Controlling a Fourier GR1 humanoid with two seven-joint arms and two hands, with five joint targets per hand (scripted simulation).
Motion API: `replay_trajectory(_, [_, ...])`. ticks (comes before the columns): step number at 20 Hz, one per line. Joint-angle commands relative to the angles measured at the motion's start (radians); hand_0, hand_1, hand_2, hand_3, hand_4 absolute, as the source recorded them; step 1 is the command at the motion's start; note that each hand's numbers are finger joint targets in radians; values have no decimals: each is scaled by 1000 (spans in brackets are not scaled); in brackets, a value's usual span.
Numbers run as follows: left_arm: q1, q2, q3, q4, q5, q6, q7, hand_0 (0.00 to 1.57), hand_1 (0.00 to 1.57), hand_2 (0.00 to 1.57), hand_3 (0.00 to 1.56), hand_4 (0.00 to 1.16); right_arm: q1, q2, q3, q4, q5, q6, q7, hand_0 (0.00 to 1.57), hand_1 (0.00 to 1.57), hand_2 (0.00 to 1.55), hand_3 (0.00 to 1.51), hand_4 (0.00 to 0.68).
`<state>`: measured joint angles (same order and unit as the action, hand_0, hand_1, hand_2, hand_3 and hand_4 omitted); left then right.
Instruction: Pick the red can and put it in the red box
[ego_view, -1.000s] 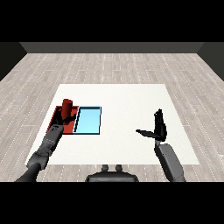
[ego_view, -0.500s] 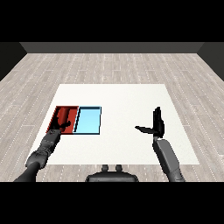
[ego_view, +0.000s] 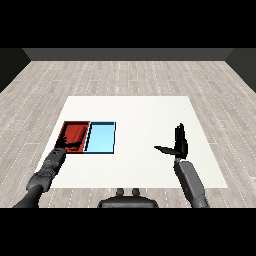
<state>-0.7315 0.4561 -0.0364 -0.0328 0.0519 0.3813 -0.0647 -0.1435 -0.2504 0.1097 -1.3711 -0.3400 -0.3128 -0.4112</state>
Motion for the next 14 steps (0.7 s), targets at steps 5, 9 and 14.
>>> replay_trajectory(5, [-45,-7,83,-125,74,-2,-179,0,0,0,0,0,6,4,-24,-43,-29,23,6,0,0,0,0,0])
replay_trajectory(9, [4,9,160,-227,154,-106,-366,1360,1360,1247,0,0,31,4,2,-85,-17,43,2,0,0,0,0,0])
replay_trajectory(14, [89,-73,167,-396,204,-243,-512,0,0,0,0,0,53,-31,11,-125,-35,119,8,0,0,0,0,0])
